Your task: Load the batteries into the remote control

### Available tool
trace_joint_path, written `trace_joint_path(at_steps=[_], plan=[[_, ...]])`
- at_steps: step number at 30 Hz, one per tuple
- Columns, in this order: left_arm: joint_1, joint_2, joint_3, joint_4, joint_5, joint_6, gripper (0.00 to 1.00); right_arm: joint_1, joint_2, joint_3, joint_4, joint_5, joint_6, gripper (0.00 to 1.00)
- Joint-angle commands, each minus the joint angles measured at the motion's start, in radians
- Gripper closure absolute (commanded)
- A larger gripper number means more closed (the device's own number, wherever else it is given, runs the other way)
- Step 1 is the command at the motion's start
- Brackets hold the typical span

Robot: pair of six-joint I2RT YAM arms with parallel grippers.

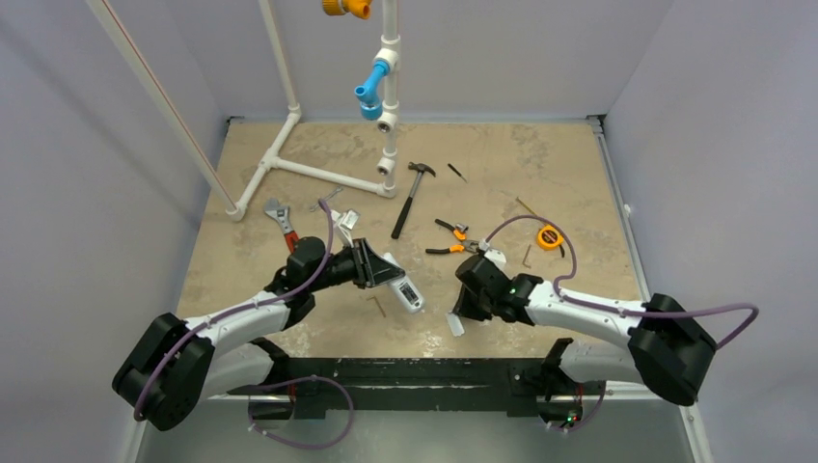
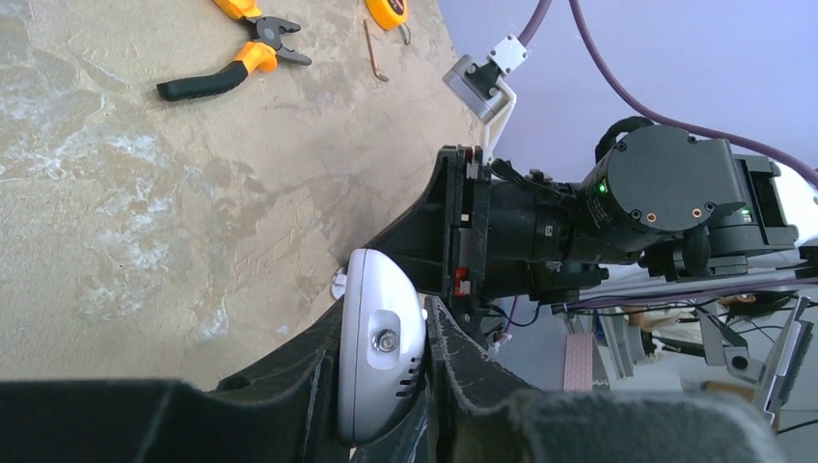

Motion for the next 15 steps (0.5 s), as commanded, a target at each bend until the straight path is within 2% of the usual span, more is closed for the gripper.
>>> trace_joint_path(at_steps=[1,6,10,15], plan=[[0.011,-0.028,0.023,0.024,0.02,0.018,1.0,0.0,0.117,0.06,-0.007,0.146,-0.04,0.84],[0.019,-0.04,0.026,0.006,0.022,0.024,1.0,0.0,0.222,0.165,-0.02,0.181,-0.118,0.84],[0.026,-0.051,0.027,-0.009,0.025,0.027,1.0,0.0,0.226,0.214,-0.064,0.236,-0.169,0.82],[0.033,-0.057,0.026,-0.022,0.02,0.032,1.0,-0.005,0.118,0.179,-0.064,0.291,-0.217,0.64]])
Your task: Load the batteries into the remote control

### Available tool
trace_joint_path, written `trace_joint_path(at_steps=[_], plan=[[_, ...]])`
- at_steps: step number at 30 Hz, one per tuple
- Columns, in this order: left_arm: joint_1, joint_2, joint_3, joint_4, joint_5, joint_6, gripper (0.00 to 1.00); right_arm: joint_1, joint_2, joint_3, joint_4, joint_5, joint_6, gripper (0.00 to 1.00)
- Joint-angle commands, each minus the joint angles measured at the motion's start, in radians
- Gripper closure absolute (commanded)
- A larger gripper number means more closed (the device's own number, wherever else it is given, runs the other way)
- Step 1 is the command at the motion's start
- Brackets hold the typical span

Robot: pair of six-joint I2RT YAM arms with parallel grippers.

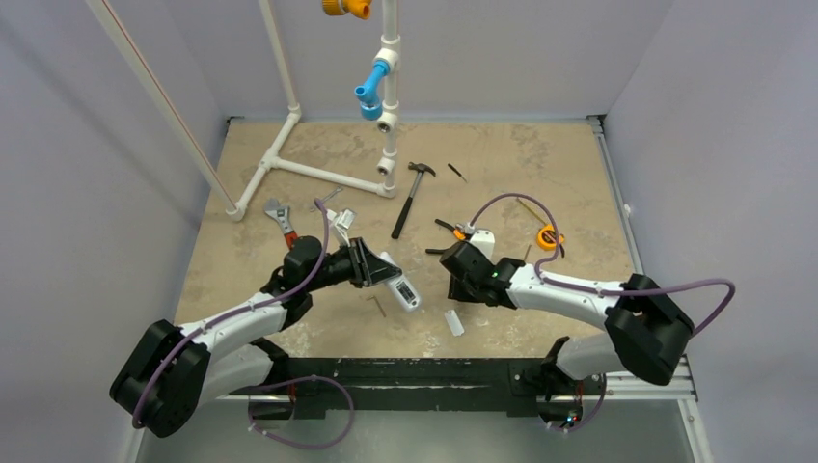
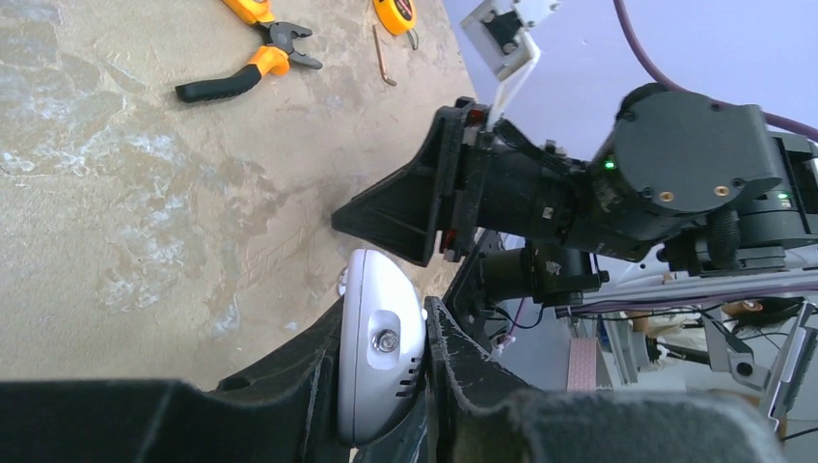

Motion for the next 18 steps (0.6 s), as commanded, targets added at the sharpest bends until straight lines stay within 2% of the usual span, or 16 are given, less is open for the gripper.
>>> trace_joint_path(at_steps=[1,3,5,11,18], plan=[[0.011,-0.02,0.028,0.018,0.013,0.023,1.0,-0.011,-0.114,-0.019,-0.027,0.092,-0.089,0.59],[0.013,-0.02,0.031,0.014,0.014,0.023,1.0,-0.024,-0.147,-0.036,-0.036,0.078,-0.123,0.49],[0.014,-0.018,0.033,0.013,0.015,0.023,1.0,-0.034,-0.175,-0.051,-0.038,0.033,-0.187,0.44],[0.013,-0.009,0.036,-0.002,0.008,0.03,1.0,-0.026,-0.271,-0.083,-0.016,-0.23,-0.439,0.42],[0.014,0.003,0.058,-0.002,-0.004,0.026,1.0,-0.01,-0.31,-0.097,-0.052,-0.288,-0.463,0.41]])
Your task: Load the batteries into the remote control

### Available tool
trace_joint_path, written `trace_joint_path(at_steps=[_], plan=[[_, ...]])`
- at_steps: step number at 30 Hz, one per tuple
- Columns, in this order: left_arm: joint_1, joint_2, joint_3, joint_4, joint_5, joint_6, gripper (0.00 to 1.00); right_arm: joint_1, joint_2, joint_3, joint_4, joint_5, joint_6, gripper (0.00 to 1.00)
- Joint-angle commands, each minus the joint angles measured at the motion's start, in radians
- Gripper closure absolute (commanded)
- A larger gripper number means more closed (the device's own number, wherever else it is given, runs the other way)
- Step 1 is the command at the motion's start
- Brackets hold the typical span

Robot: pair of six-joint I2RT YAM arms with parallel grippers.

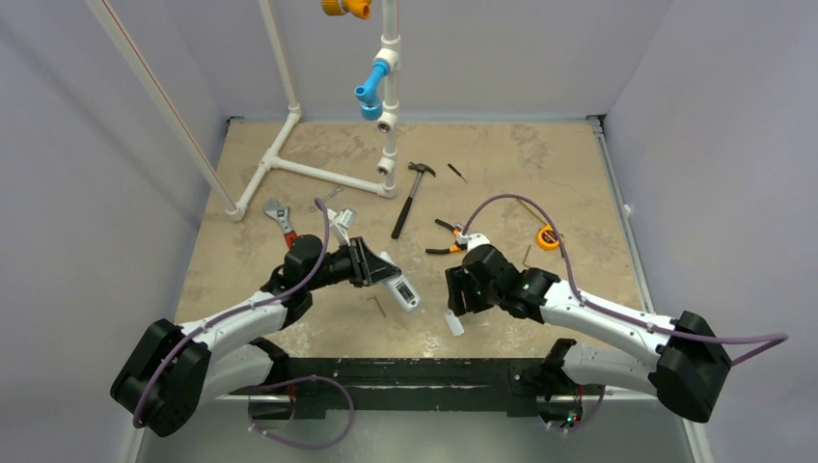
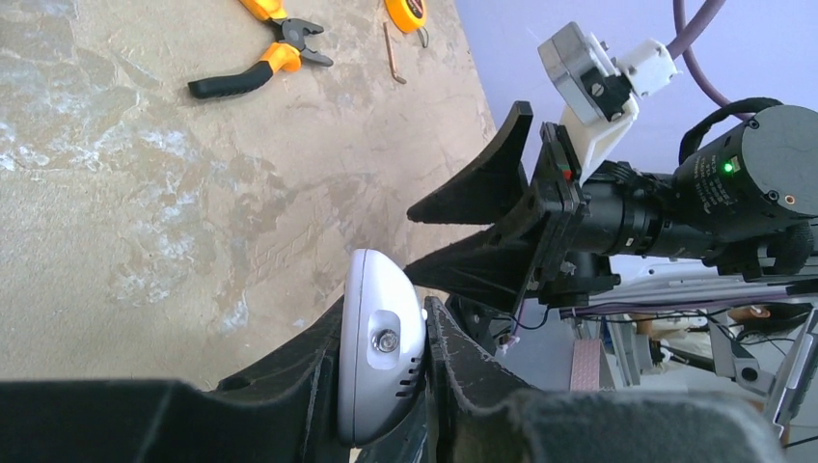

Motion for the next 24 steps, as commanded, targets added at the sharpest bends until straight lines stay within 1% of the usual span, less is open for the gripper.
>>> trace_joint_path(at_steps=[1,3,5,11,18,24], plan=[[0.006,-0.002,0.055,0.026,-0.006,0.018,1.0,0.008,-0.01,-0.024,-0.004,-0.085,-0.06,0.42],[0.007,-0.001,0.059,0.024,-0.006,0.016,1.0,0.017,0.011,-0.044,0.009,-0.099,-0.045,0.47],[0.008,-0.004,0.064,0.015,-0.003,0.02,1.0,0.034,0.023,-0.066,0.029,-0.105,-0.028,0.49],[0.007,-0.004,0.068,0.002,-0.004,0.025,1.0,0.056,0.035,-0.105,0.068,-0.128,0.007,0.51],[0.007,0.002,0.075,0.006,-0.005,0.024,1.0,0.064,0.063,-0.098,0.07,-0.116,0.014,0.52],[0.007,0.0,0.069,0.003,-0.002,0.028,1.0,0.089,0.122,-0.074,0.025,-0.069,0.023,0.58]])
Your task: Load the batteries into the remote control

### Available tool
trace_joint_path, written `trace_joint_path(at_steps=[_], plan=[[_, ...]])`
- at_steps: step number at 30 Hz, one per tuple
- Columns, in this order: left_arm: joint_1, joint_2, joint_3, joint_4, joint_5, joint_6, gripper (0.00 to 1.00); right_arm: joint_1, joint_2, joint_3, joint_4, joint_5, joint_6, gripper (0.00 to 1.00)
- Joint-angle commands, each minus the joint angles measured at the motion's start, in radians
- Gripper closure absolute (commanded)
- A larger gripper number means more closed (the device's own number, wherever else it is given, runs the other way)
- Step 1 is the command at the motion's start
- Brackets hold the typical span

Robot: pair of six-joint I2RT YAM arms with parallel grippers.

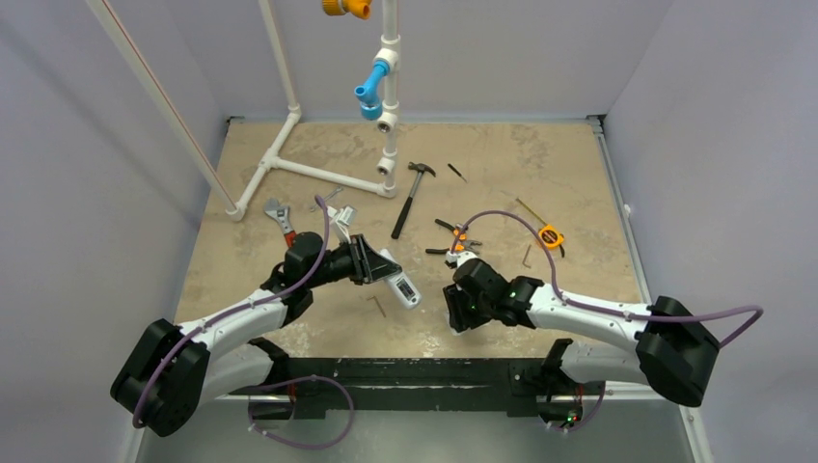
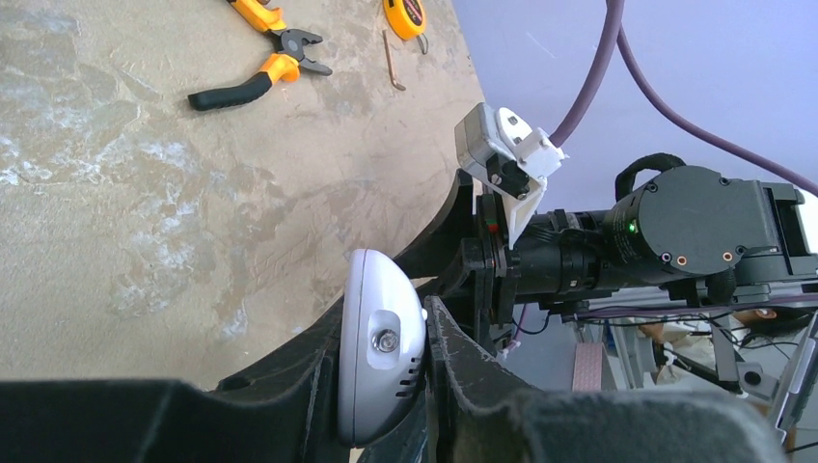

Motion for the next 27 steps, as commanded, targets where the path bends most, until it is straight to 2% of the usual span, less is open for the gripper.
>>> trace_joint_path(at_steps=[1,9,22,27], plan=[[0.007,-0.002,0.038,0.029,0.005,0.02,1.0,0.027,0.053,0.01,-0.033,0.029,0.021,0.58],[0.006,-0.002,0.035,0.031,0.005,0.021,1.0,0.067,0.077,0.008,-0.033,0.046,0.049,0.59],[0.007,0.0,0.033,0.035,0.004,0.02,1.0,0.083,0.122,0.017,-0.049,0.074,0.102,0.72],[0.006,0.001,0.033,0.035,0.005,0.019,1.0,0.083,0.143,0.035,-0.08,0.09,0.099,0.74]])
